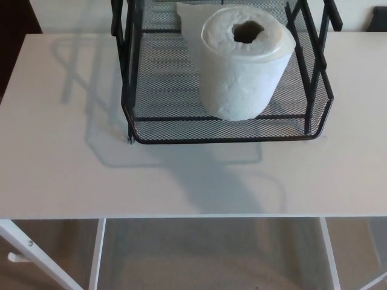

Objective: The robot walks towards a desk on which a file tray is kept in the middle and a toilet paper roll is kept on its right. The robot uses its right hand to hook on finger in the gap of the roll and grabs it, lifts it and places it on the tray.

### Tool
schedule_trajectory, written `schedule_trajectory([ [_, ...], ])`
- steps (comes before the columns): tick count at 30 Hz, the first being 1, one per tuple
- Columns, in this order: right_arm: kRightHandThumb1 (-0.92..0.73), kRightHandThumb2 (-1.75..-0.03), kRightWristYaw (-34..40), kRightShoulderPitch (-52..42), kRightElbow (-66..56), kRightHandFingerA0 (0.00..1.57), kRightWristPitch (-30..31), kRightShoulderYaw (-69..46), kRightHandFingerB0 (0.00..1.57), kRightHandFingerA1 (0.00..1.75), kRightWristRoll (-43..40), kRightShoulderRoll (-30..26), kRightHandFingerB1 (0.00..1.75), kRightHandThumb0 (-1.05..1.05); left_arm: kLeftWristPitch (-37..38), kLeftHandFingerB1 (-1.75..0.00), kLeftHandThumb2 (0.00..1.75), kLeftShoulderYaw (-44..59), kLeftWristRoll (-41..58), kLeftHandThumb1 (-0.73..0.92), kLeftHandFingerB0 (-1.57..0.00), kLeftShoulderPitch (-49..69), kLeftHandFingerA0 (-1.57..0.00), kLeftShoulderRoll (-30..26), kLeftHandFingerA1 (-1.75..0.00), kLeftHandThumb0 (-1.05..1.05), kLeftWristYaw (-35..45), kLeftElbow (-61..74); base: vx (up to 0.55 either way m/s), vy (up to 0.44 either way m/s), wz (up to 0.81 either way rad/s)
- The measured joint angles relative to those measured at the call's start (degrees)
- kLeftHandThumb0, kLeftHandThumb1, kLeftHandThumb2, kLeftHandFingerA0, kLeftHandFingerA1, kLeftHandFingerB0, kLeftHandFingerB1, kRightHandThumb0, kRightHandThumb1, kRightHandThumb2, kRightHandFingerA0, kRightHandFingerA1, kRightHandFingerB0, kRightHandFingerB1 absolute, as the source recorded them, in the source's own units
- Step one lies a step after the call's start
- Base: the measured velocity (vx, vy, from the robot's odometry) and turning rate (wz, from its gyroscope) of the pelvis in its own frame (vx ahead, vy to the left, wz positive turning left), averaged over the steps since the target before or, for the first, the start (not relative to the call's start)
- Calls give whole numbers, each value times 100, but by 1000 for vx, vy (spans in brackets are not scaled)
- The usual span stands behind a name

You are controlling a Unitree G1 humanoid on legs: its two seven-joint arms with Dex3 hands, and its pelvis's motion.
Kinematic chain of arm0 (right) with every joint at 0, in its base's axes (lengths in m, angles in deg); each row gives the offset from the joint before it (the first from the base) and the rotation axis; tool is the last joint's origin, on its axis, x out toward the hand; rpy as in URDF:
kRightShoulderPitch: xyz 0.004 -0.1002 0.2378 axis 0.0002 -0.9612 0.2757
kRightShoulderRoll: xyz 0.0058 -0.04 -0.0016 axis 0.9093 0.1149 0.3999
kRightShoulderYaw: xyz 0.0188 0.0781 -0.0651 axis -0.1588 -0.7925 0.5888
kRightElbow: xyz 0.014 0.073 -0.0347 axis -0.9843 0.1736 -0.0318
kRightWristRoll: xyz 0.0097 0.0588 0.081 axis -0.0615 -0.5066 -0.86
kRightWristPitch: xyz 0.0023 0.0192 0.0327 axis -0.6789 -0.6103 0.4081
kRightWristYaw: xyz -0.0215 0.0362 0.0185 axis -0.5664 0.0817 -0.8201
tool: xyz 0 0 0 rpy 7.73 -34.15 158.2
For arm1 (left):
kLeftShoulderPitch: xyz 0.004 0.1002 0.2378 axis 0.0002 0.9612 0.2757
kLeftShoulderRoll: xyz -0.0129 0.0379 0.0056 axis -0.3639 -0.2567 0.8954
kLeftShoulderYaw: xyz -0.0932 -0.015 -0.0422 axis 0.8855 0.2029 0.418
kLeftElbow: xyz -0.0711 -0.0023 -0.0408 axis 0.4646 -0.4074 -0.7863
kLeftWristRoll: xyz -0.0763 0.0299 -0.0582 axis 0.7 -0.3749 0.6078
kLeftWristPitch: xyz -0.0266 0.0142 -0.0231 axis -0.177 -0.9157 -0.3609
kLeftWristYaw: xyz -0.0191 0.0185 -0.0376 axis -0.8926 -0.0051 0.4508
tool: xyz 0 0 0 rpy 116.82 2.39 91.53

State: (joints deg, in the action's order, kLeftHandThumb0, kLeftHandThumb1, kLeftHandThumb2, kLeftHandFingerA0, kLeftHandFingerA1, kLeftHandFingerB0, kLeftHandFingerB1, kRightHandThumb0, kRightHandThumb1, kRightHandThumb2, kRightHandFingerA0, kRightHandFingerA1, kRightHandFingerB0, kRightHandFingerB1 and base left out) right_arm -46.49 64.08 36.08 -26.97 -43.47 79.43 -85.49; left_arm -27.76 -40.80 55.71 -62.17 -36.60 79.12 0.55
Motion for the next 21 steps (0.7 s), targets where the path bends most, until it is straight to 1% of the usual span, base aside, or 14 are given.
schedule_trajectory([
  [2, -43, -84, -12, -76, -139, 25, 69, -412, 4, 54, -157, -253, 32, -68, 0, -46, 69, 0, -2, 92, -22, 0, -14, 1, -56, -84, 1, 2, 0, 0, 0],
  [3, -44, -79, -11, -123, -181, 29, 77, -543, 6, 52, -202, -339, 41, -60, 0, -46, 69, 5, 0, 92, -22, 1, -14, 2, -56, -84, 1, 2, 0, 0, 0],
  [4, -57, -58, -8, -239, -267, 34, 103, -780, 14, 44, -275, -498, 28, -49, 0, -46, 69, 14, 2, 92, -22, 1, -13, 5, -56, -85, 2, 3, 0, 0, 0],
  [5, -57, -58, -6, -348, -344, 34, 136, -966, 14, 44, -319, -616, 28, -49, 0, -46, 69, 17, 2, 92, -22, 8, -13, 6, -56, -85, 3, 3, 0, 0, 0],
  [6, -64, -59, -3, -464, -403, 42, 179, -1147, 13, 44, -360, -726, 27, -33, 0, -44, 69, 18, 2, 92, -22, 17, -14, 7, -55, -84, 4, 3, 0, 0, 0],
  [8, -65, -61, 1, -741, -545, 36, 281, -1553, 11, 47, -465, -960, 25, -33, -1, -44, 69, 20, 3, 92, -21, 30, -14, 12, -54, -83, 7, 2, 0, 0, 0],
  [10, -61, -59, 4, -975, -618, 39, 315, -1875, 17, 40, -534, -1139, 29, -45, -1, -44, 67, 22, 4, 91, -23, 24, -16, 18, -54, -80, 10, 3, 0, 0, 0],
  [12, -61, -59, 19, -1299, -668, 38, 344, -2264, 17, 42, -584, -1356, 27, -39, -1, -45, 67, 22, 3, 91, -22, 27, -16, 23, -55, -81, 10, 2, 0, 0, 0],
  [15, -58, -58, 48, -1771, -682, 46, 349, -2806, 26, 38, -632, -1573, 32, -46, -1, -44, 69, 24, 4, 92, -23, 37, -13, 31, -53, -80, 10, 5, 0, 0, 0],
  [16, -60, -58, 56, -1926, -685, 57, 350, -2988, 26, 39, -649, -1626, 30, -37, -1, -44, 68, 25, 4, 92, -23, 42, -15, 35, -53, -79, 10, 7, 0, 0, 0],
  [18, -60, -58, 84, -2209, -703, 57, 350, -3324, 26, 39, -665, -1707, 30, -37, -1, -44, 68, 25, 4, 92, -23, 45, -15, 41, -53, -79, 10, 9, 0, 0, 0],
  [19, -48, -75, 106, -2374, -712, 54, 349, -3499, 19, 51, -676, -1741, 41, -47, -1, -44, 69, 25, 4, 92, -22, 44, -14, 43, -53, -80, 10, 9, 0, 0, 0],
  [20, -55, -57, 117, -2461, -714, 70, 349, -3593, 30, 43, -683, -1757, 32, -39, -1, -44, 69, 25, 4, 92, -20, 44, -15, 45, -53, -78, 10, 9, 0, 0, 0],
  [21, -58, -58, 151, -2711, -725, 64, 347, -3867, 27, 41, -709, -1781, 32, -43, -1, -45, 70, 25, 4, 92, -22, 44, -15, 49, -55, -79, 11, 11, 0, 0, 0],
])
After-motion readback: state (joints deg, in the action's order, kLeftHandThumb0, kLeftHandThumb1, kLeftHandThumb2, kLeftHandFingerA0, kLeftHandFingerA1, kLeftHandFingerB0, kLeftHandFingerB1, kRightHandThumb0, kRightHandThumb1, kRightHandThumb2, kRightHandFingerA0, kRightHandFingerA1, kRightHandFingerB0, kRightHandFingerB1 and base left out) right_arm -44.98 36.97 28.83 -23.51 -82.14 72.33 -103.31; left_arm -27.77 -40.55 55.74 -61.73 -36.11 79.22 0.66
